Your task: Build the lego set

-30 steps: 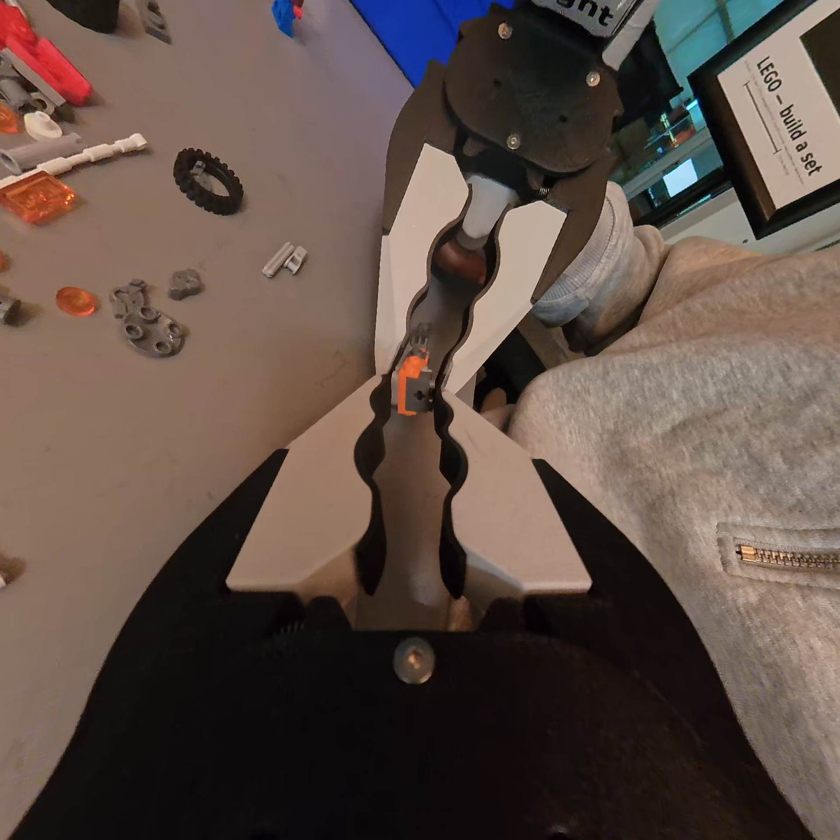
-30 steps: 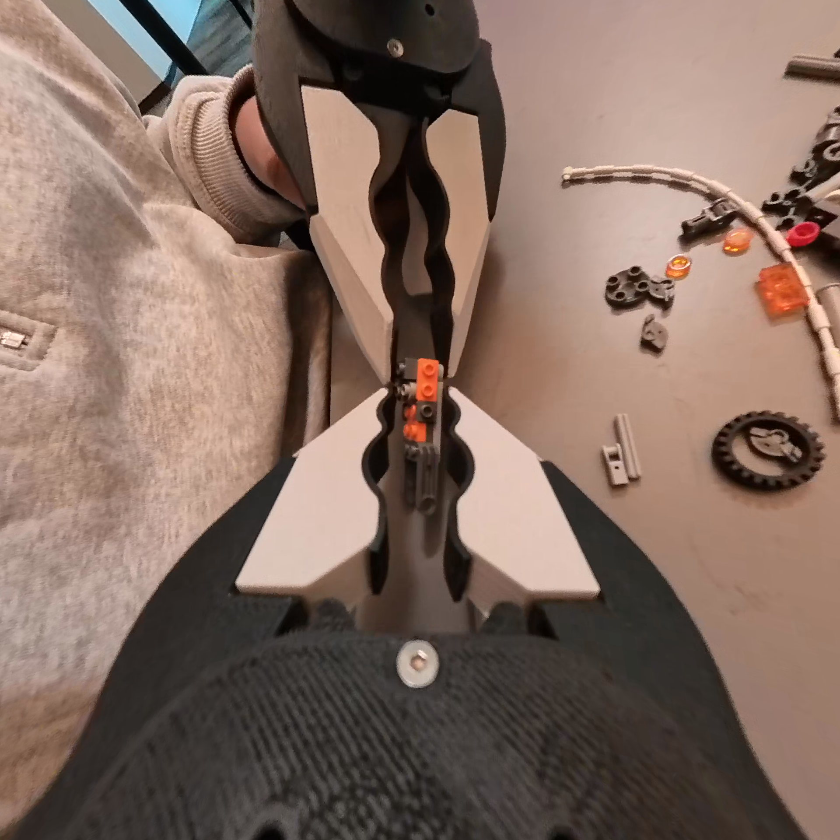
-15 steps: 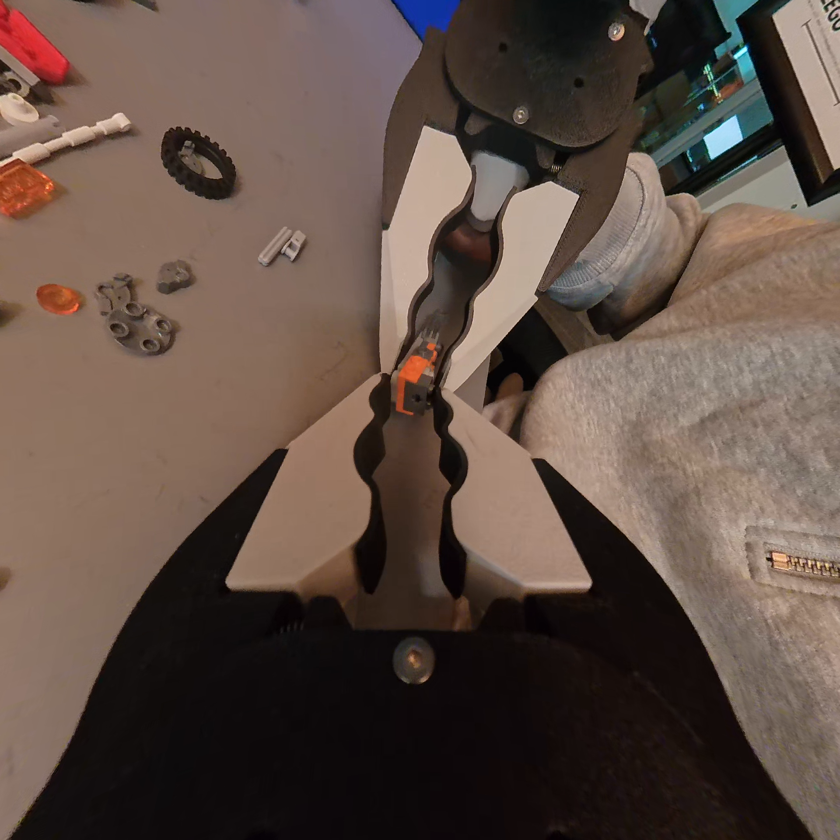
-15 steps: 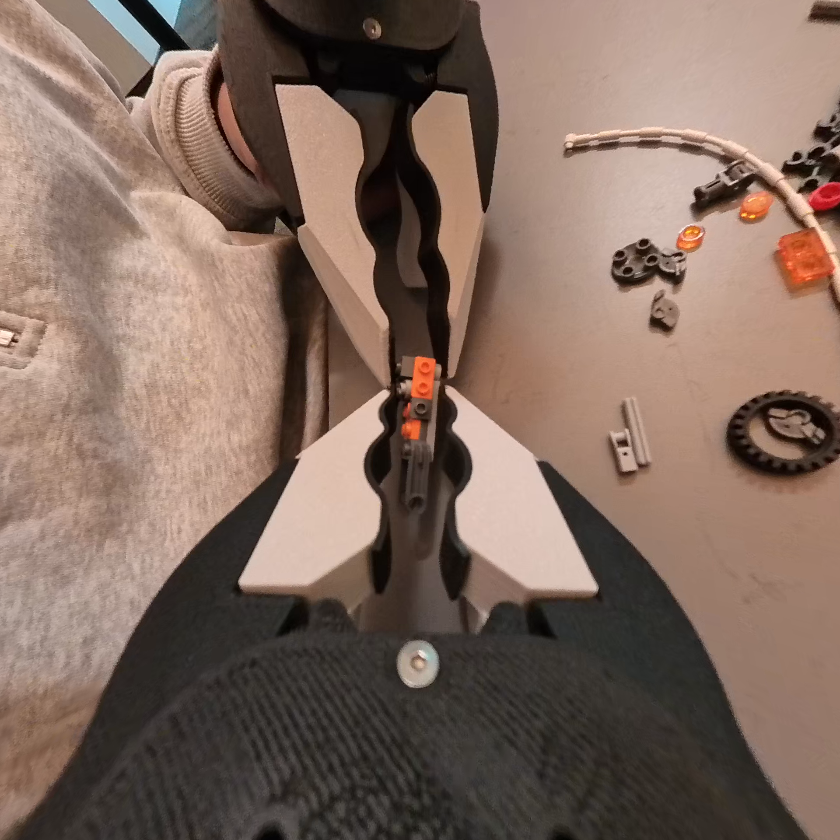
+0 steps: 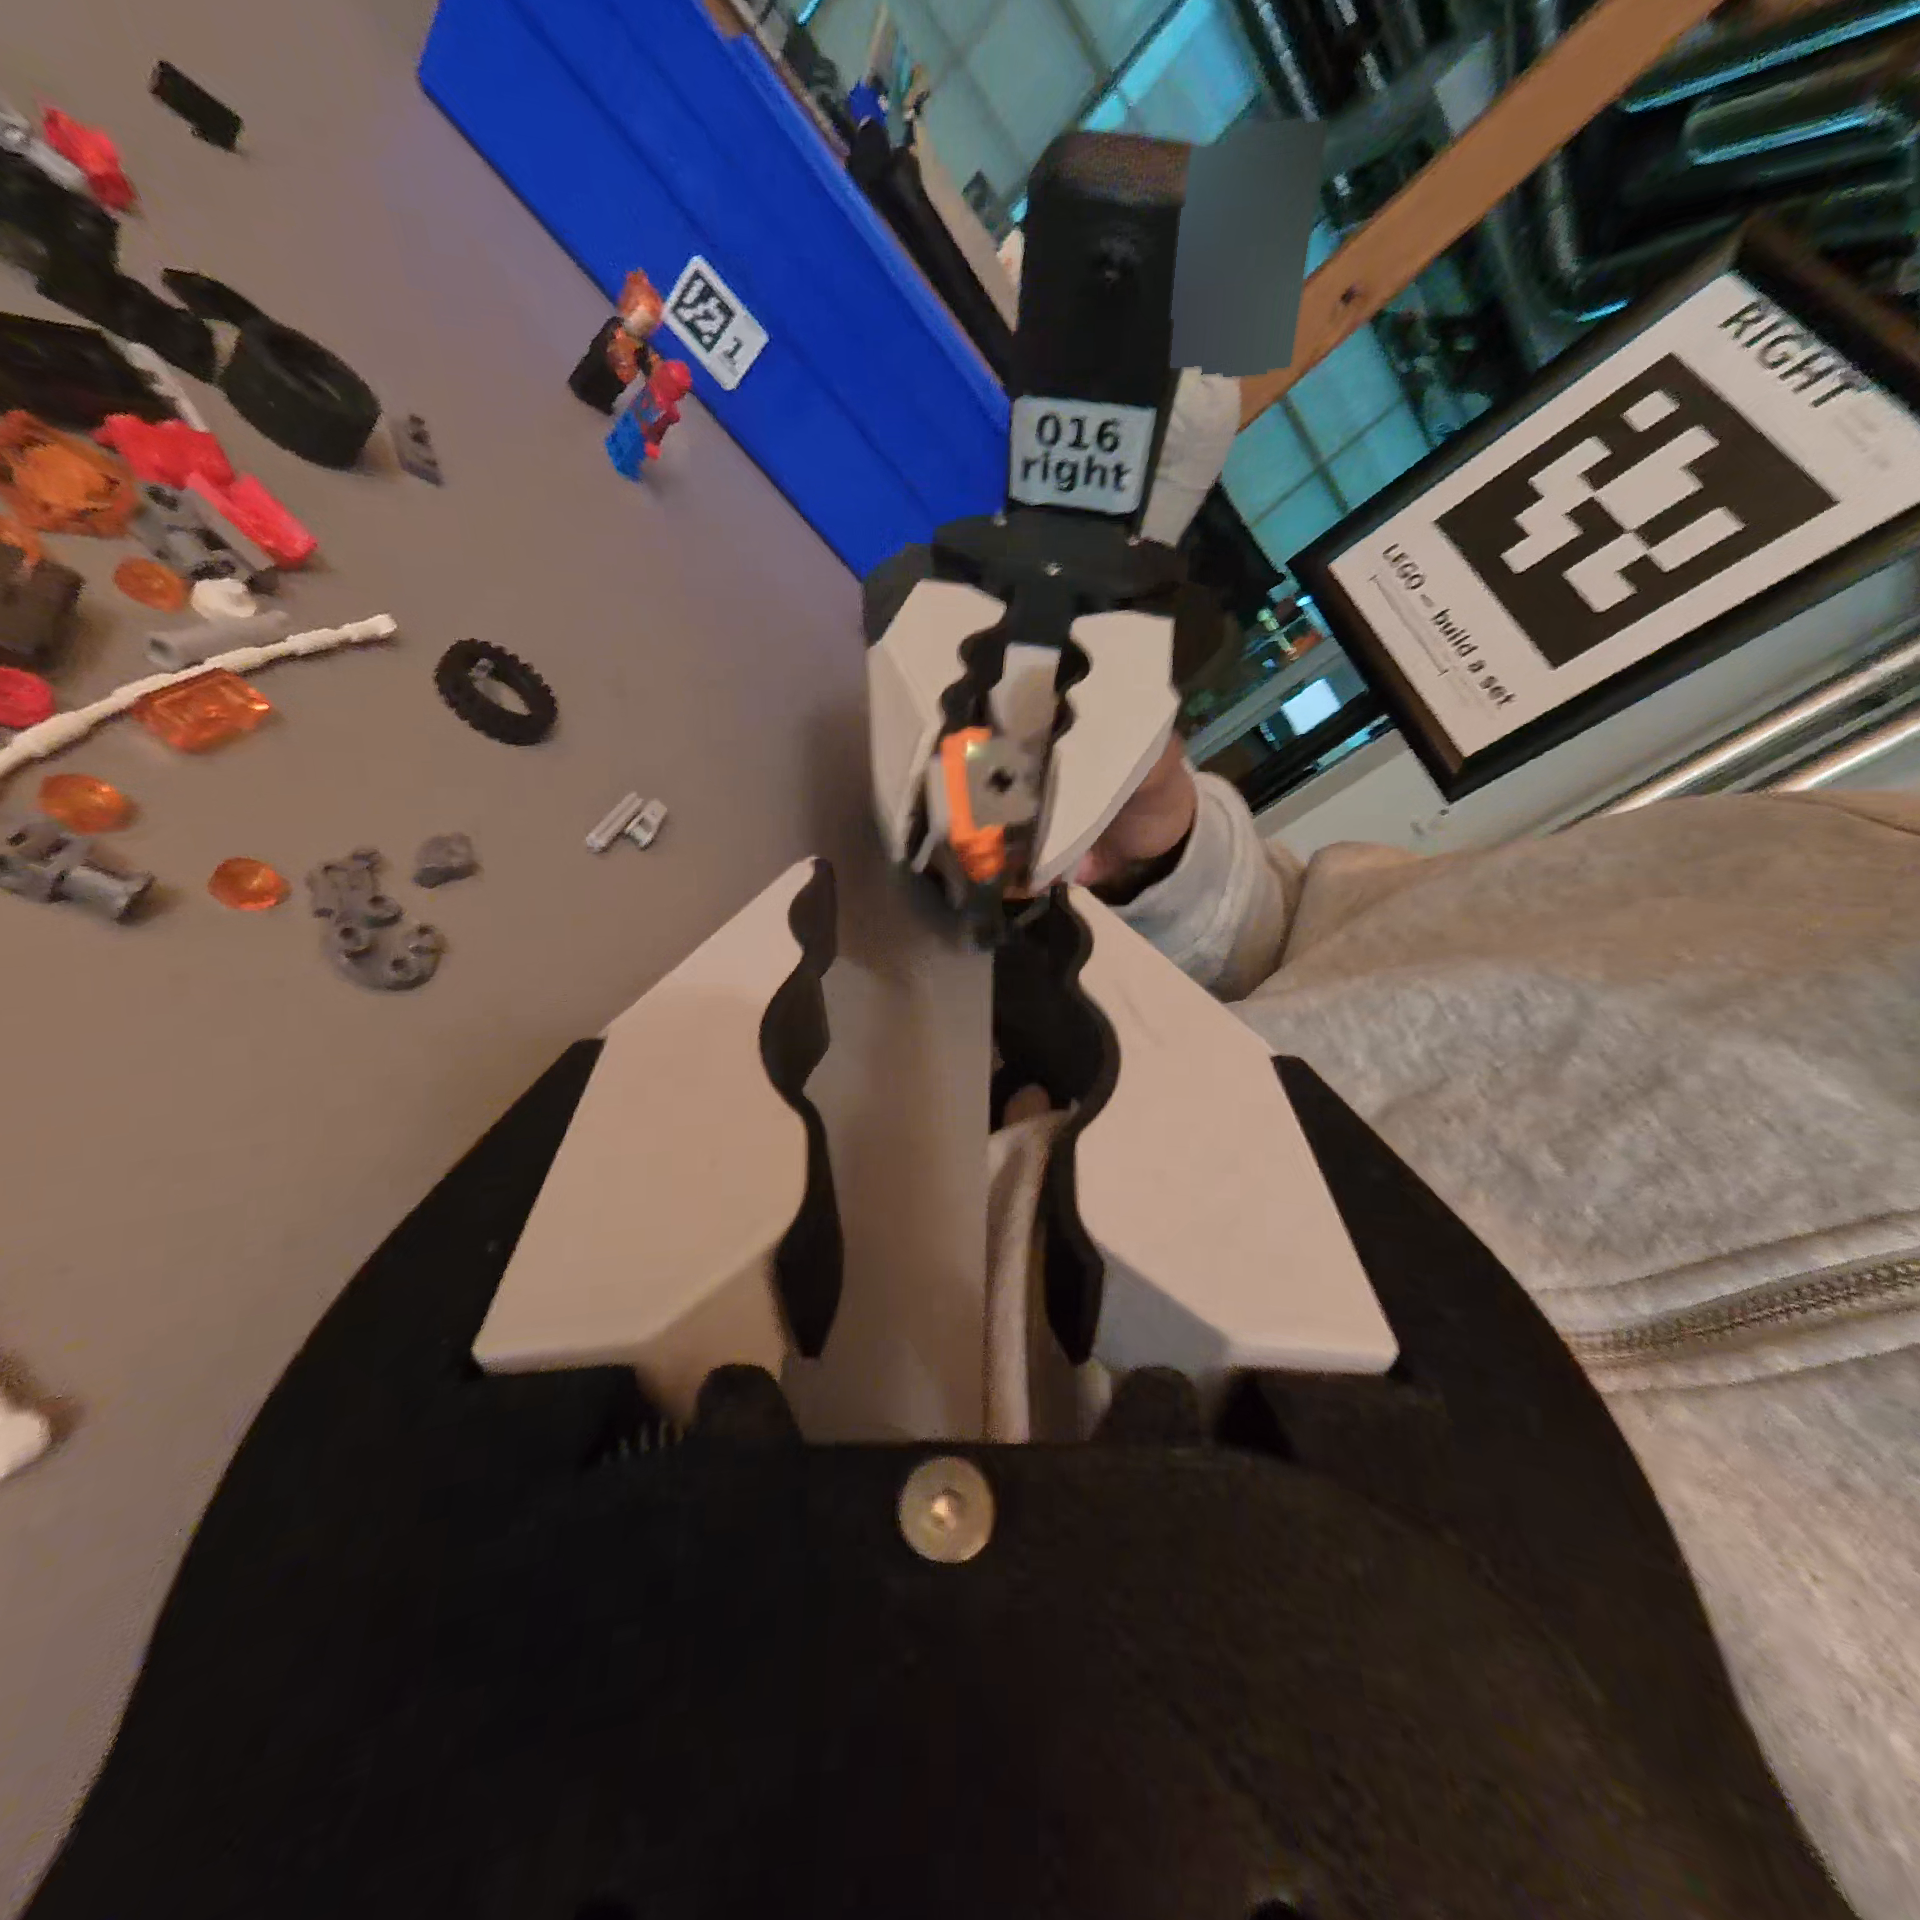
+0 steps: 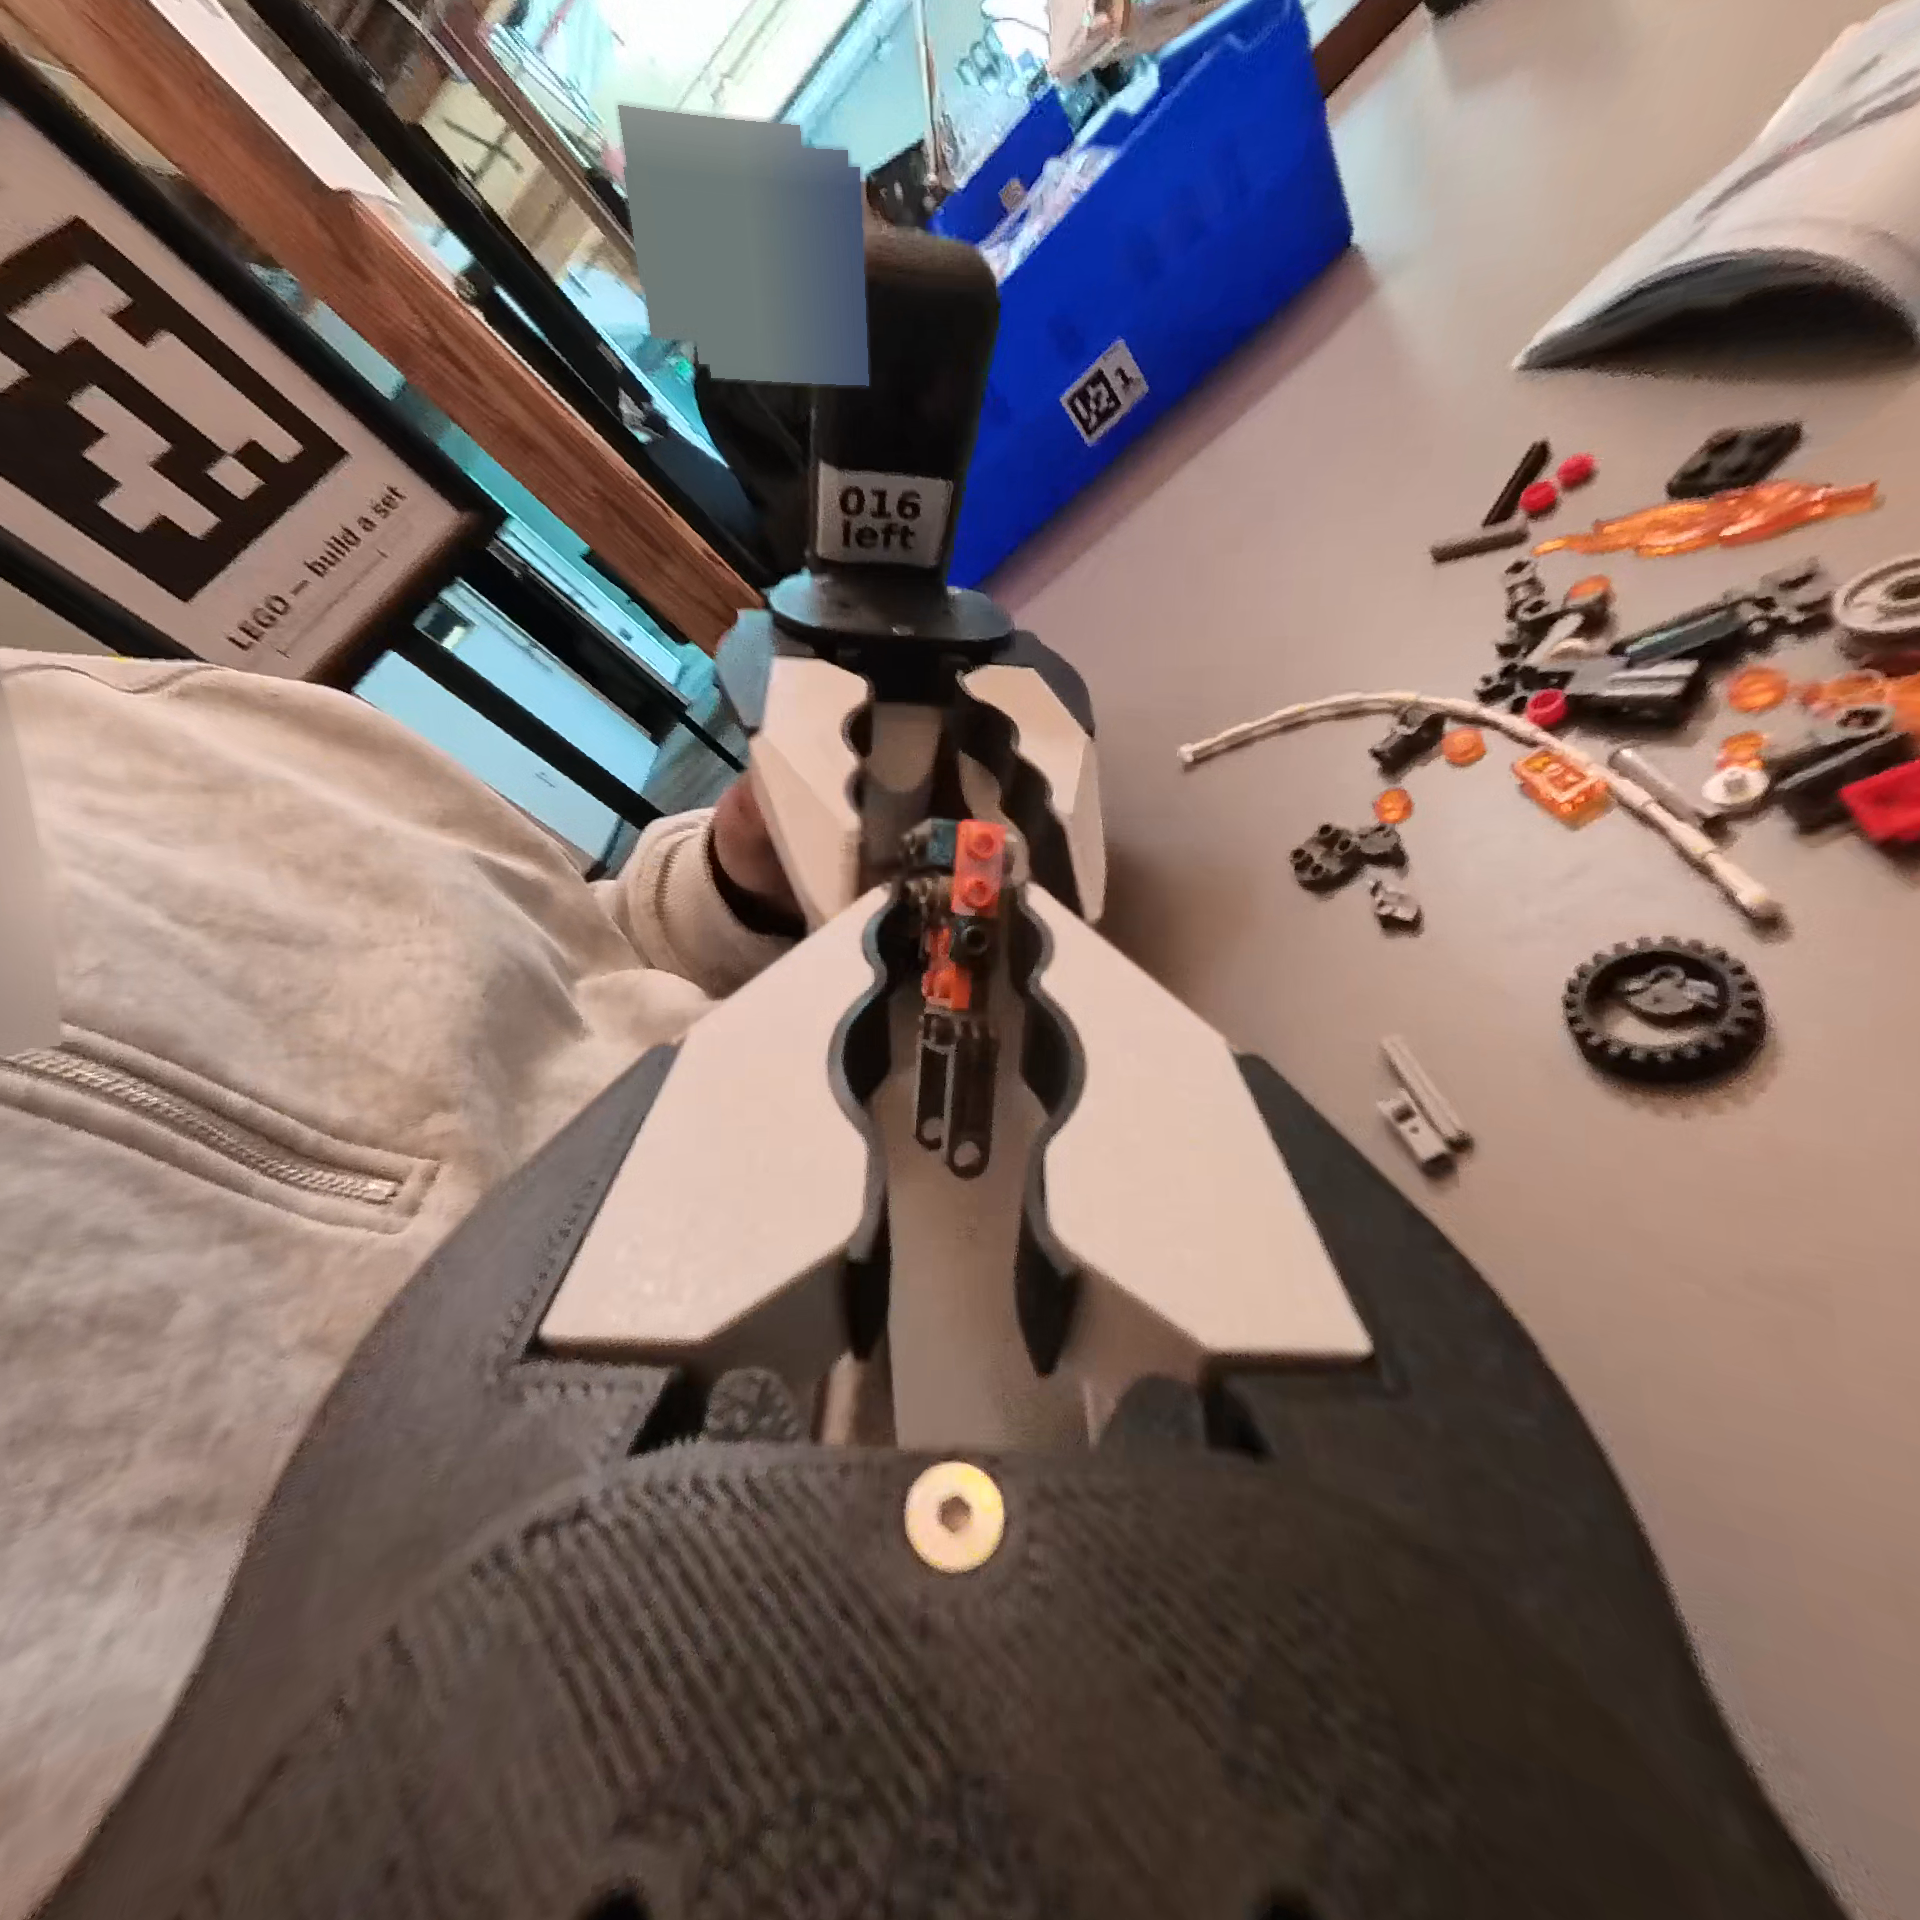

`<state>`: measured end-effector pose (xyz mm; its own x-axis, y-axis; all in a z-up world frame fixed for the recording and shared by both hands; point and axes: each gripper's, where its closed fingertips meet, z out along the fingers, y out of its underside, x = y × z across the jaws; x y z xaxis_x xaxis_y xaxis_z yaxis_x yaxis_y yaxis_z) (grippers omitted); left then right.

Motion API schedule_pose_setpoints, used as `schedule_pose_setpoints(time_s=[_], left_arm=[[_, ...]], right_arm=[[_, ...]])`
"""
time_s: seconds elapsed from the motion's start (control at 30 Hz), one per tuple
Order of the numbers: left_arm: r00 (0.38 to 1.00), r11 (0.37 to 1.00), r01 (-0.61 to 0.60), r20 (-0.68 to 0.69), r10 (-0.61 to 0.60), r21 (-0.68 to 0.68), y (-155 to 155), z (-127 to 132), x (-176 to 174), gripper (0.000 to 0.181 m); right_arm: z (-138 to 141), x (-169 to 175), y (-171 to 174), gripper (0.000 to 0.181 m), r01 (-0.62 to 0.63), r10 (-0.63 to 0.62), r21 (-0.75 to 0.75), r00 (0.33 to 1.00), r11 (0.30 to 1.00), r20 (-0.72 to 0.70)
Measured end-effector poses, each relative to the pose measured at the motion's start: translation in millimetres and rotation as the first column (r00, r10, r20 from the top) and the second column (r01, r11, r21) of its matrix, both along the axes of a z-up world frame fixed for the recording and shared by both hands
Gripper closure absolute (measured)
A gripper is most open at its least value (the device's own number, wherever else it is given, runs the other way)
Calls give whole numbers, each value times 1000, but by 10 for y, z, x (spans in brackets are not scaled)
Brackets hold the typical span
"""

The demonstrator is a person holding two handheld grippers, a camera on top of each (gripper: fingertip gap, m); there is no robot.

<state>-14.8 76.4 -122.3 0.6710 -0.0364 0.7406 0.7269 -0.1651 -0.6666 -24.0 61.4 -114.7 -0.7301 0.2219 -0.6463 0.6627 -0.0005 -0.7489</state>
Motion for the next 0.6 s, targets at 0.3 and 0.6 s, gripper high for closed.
schedule_pose_setpoints(time_s=[0.3,0.6], left_arm=[[998,995,-24,63,17,101,-58,115,-46,153],[998,999,6,67,-9,46,-28,33,-3,155]], right_arm=[[-193,54,-28,164,40,-22,184,995,982,-99],[-188,82,14,164,63,-3,277,977,959,-211]])
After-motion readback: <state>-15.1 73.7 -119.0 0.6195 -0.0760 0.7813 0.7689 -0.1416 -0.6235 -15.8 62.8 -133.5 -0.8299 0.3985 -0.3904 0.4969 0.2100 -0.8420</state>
